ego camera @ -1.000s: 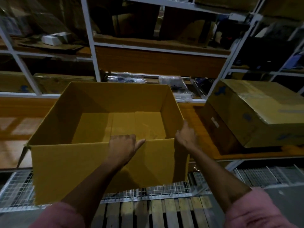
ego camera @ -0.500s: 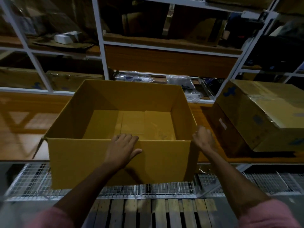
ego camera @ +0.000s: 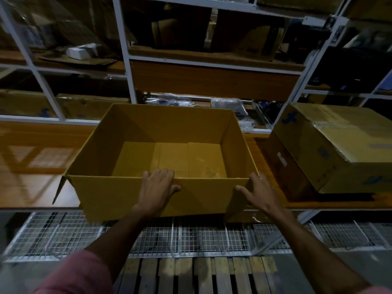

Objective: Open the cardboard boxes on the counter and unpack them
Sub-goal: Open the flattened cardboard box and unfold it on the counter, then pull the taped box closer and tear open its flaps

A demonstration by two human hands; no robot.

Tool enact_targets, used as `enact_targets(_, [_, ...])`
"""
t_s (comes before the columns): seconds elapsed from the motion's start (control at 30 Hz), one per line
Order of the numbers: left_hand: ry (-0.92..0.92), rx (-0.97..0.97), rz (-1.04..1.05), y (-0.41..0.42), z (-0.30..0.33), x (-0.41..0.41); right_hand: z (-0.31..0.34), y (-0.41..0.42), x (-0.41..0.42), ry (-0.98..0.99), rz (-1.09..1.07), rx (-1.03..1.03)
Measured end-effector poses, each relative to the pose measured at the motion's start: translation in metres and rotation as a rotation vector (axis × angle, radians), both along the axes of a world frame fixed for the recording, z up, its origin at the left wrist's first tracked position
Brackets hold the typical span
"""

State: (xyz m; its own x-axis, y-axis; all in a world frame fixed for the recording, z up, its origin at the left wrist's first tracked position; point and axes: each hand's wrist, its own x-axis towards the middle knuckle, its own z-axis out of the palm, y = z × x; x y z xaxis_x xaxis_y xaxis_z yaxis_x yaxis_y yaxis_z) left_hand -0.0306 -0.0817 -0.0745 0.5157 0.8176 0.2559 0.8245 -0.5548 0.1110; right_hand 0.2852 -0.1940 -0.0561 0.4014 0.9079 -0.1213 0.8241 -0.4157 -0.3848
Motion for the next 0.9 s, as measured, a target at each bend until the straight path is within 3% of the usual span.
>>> enact_targets(0.2, [-0.016, -0.145, 0.010, -0.004, 0.016, 0.001, -0.002, 0.003, -0.003, -0.092, -0.021, 0.024])
enact_targets(0.43, [-0.056, -0.178, -0.018, -0.006, 0.018, -0.001, -0.008, -0.005, -0.005, -0.148, -0.022, 0.054])
enact_targets(0.53, [-0.044, -0.160, -0.035, -0.005, 0.016, -0.003, -0.006, -0.006, -0.003, -0.140, -0.004, 0.042])
enact_targets(0.67, [0.106, -0.059, 0.019, -0.008, 0.012, -0.001, -0.004, -0.017, 0.000, -0.192, 0.037, 0.038])
enact_targets(0.9, [0.048, 0.026, -0.025, -0.013, 0.047, 0.067, 0.034, -0.007, -0.007, -0.240, 0.010, 0.253])
